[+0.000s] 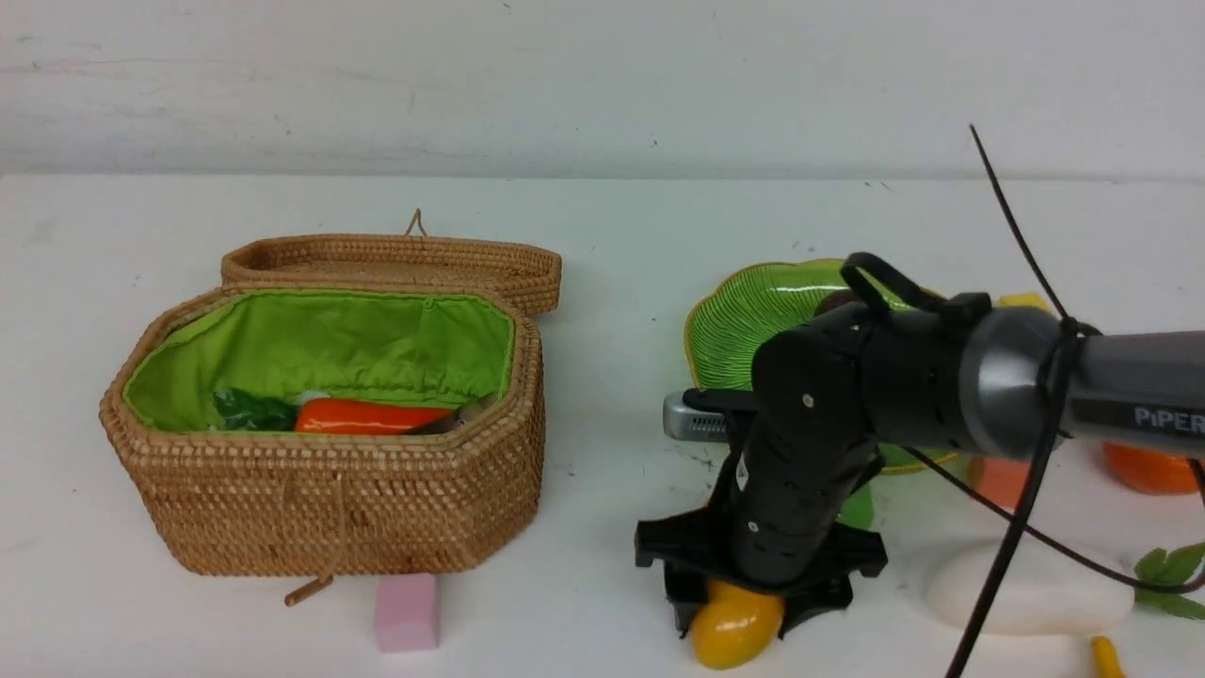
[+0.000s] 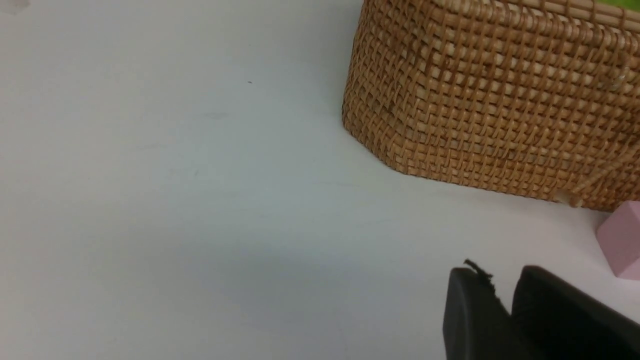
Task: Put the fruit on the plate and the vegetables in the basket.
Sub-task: Use the right arm to grab a mango and put it into the right plate, then grab a tomato with your right arm and place it on the plate on the right.
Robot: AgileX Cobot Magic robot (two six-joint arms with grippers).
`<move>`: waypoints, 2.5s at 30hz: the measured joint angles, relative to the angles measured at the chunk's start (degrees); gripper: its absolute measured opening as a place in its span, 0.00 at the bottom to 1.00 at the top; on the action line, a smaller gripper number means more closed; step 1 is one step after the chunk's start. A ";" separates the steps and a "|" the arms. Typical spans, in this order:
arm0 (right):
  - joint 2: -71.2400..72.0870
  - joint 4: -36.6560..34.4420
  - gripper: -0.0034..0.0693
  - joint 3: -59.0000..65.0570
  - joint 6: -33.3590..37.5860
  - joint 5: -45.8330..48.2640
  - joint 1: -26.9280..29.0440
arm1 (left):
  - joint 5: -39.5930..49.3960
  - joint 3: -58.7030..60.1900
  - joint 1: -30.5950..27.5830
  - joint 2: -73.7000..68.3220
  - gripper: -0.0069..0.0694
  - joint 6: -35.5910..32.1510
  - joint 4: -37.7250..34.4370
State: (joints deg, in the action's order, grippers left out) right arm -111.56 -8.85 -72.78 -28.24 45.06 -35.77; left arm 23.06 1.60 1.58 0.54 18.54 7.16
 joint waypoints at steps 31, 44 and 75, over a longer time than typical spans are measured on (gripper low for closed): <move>-1.81 -3.12 0.83 -18.63 32.91 0.02 18.94 | 0.00 0.00 0.00 0.00 0.28 0.00 0.00; -10.34 -7.06 0.83 -24.20 32.81 -3.95 18.94 | -0.01 0.00 0.00 0.00 0.30 0.00 0.00; 9.37 4.44 0.88 -20.95 12.69 17.06 44.28 | -0.01 0.00 0.00 0.00 0.33 0.00 0.00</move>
State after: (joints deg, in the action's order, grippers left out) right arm -102.19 -4.42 -93.73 -15.55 62.12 8.51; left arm 23.05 1.60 1.58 0.54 18.54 7.16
